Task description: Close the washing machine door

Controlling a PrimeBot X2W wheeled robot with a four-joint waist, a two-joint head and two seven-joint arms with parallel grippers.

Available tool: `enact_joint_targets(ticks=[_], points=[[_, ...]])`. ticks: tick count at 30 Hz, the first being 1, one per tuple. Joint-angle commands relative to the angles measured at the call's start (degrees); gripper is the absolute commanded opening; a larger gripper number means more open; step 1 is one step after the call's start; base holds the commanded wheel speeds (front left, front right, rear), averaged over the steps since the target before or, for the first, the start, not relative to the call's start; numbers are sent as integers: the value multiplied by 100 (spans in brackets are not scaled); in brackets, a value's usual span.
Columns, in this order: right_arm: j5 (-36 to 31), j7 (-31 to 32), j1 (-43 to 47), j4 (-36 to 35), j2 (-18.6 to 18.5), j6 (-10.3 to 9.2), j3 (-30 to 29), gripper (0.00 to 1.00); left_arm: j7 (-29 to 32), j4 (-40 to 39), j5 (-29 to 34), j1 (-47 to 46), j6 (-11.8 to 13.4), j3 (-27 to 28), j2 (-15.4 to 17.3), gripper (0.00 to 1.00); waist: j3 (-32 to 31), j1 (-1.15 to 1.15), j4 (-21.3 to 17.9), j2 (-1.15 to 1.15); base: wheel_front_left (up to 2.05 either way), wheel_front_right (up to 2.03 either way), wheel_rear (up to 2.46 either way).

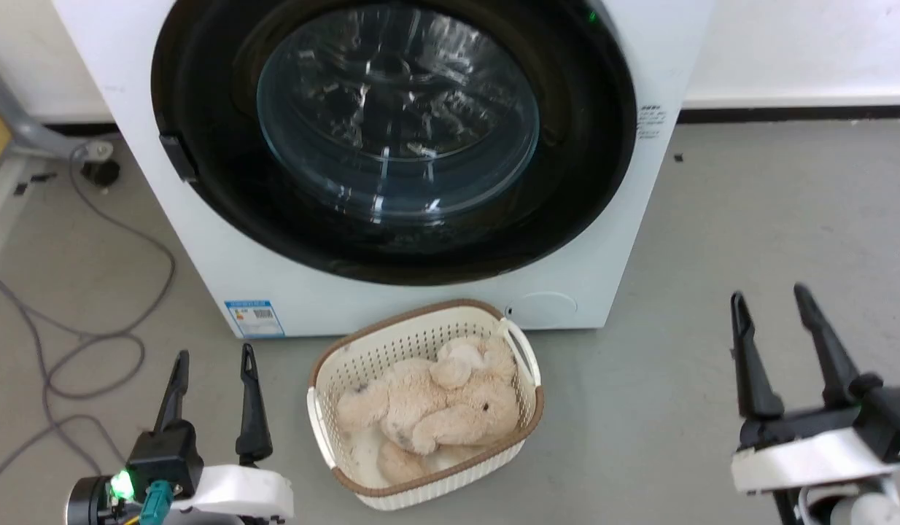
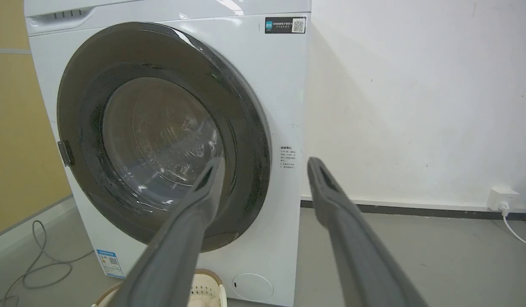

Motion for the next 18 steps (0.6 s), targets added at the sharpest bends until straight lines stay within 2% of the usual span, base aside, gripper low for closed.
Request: enact_joint_targets(ticks=[1, 9, 10, 18], points=[[46, -18, 157, -11, 20, -5, 41, 100, -25, 17, 23, 102, 29, -10, 6, 100, -82, 1, -38, 0, 0, 0, 0], [187, -18, 493, -17, 21, -5, 118, 100, -25, -9, -89, 243, 54, -92, 6, 100, -190, 1, -41, 0, 0, 0, 0], [147, 0, 444, -6, 2, -1, 122, 0, 0, 2, -74, 192, 42, -87, 0, 0, -192, 1, -41, 0, 0, 0, 0], [121, 64, 445, -7, 2, 0, 141, 0, 66, -13, -61, 189, 20, -95, -2, 0, -197, 1, -10, 0, 0, 0, 0]])
